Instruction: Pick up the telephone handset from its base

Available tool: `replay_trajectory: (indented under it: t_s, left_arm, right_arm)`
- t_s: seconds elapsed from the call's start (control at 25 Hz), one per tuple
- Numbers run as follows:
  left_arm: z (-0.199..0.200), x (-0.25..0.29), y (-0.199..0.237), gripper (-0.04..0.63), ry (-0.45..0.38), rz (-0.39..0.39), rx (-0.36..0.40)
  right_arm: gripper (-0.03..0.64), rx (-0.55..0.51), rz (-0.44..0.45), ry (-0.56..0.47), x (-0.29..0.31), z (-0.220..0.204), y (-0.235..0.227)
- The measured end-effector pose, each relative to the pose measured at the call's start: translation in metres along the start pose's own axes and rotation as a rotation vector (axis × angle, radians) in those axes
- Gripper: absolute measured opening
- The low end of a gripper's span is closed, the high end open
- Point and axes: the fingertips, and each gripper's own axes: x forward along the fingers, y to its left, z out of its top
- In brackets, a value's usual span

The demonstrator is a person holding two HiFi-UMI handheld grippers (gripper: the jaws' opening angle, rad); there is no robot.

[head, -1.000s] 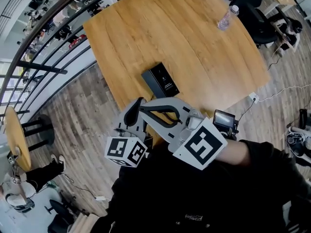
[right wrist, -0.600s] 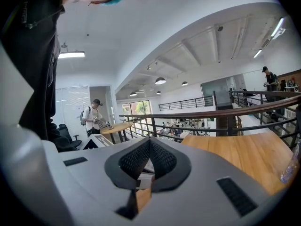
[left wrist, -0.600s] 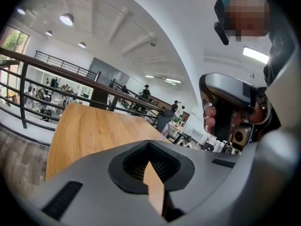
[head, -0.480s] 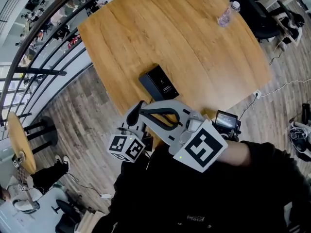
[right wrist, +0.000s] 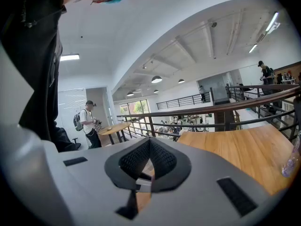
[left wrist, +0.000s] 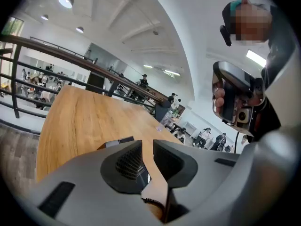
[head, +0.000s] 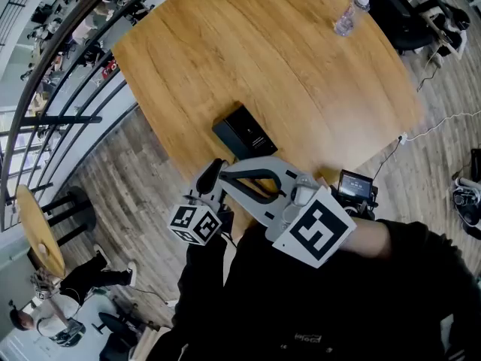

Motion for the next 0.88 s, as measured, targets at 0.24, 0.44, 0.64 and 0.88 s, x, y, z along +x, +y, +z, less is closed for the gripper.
replay_trajectory:
  t_s: [0.24, 0.44, 0.64, 0.88]
  left_arm:
    - [-0.016, 0.012, 0.009, 0.141, 0.038, -0.052, -0.051]
    - [-0.029, 0.02, 0.032, 0.155, 0.057, -0.048, -0.141]
    - [-0.042, 0.032, 0.042, 0.172, 0.107, -0.087, -0.14]
    - [-0.053, 0.038, 0.055, 0.172, 0.137, -0.118, -0.18]
  right_arm:
    - [0.017, 0.038, 0.003, 0.032, 0.003, -0.009, -0.007]
    - [0.017, 0.061, 0.033, 0.03, 0.011, -0.01, -0.003]
    - [0.017, 0.068, 0.036, 0.023, 0.011, -0.011, -0.007]
    - [0.017, 0.094, 0.037, -0.003, 0.011, -0.013, -0.007]
